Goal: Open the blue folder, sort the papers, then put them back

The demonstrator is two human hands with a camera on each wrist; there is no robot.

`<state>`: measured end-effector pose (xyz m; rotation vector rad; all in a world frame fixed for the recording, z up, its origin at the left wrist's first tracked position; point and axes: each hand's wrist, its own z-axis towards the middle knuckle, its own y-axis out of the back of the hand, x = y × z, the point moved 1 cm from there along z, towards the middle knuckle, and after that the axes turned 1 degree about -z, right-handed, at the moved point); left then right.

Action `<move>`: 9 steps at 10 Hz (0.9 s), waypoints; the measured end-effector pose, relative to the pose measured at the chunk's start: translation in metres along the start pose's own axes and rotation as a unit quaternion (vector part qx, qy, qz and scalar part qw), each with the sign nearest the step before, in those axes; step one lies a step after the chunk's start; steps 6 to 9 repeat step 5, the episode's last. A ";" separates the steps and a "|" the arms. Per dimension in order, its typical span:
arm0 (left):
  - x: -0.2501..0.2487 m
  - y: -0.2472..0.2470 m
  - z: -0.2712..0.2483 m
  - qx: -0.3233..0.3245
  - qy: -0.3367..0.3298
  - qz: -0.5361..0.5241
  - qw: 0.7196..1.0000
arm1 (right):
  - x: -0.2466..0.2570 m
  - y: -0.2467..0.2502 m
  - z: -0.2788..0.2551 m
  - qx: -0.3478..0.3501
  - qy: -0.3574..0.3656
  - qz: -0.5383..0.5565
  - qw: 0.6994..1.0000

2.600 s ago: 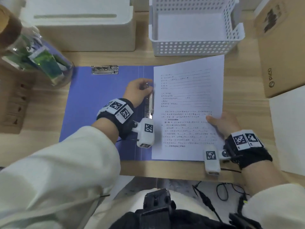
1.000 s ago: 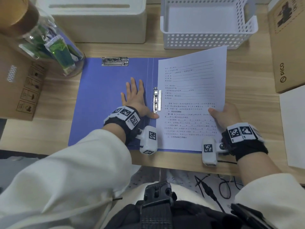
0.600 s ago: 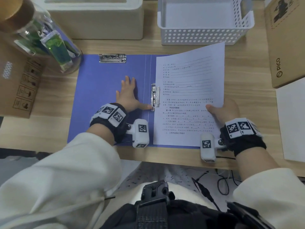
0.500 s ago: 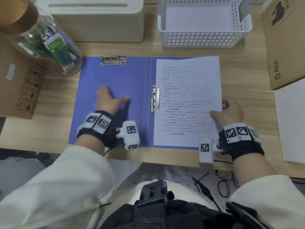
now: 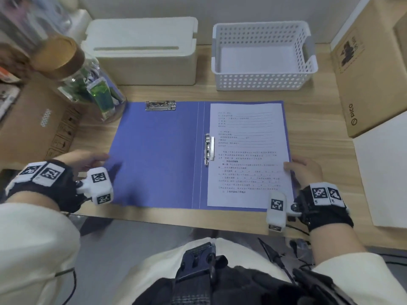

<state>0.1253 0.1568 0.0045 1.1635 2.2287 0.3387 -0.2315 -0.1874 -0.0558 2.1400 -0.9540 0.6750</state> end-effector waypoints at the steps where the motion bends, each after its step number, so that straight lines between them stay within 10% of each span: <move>1: -0.030 0.002 -0.039 0.076 -0.073 0.023 0.994 | 0.001 0.007 0.000 0.002 -0.001 0.046 0.999; 4: -0.098 -0.087 -0.132 0.417 -0.291 0.196 0.838 | 0.016 0.004 -0.016 0.152 -0.085 0.273 0.946; 5: -0.088 -0.155 -0.099 0.298 -0.368 0.406 0.781 | 0.035 0.013 -0.028 0.207 -0.040 0.269 0.940; 9: -0.088 -0.155 -0.099 0.298 -0.368 0.406 0.781 | 0.035 0.013 -0.028 0.207 -0.040 0.269 0.940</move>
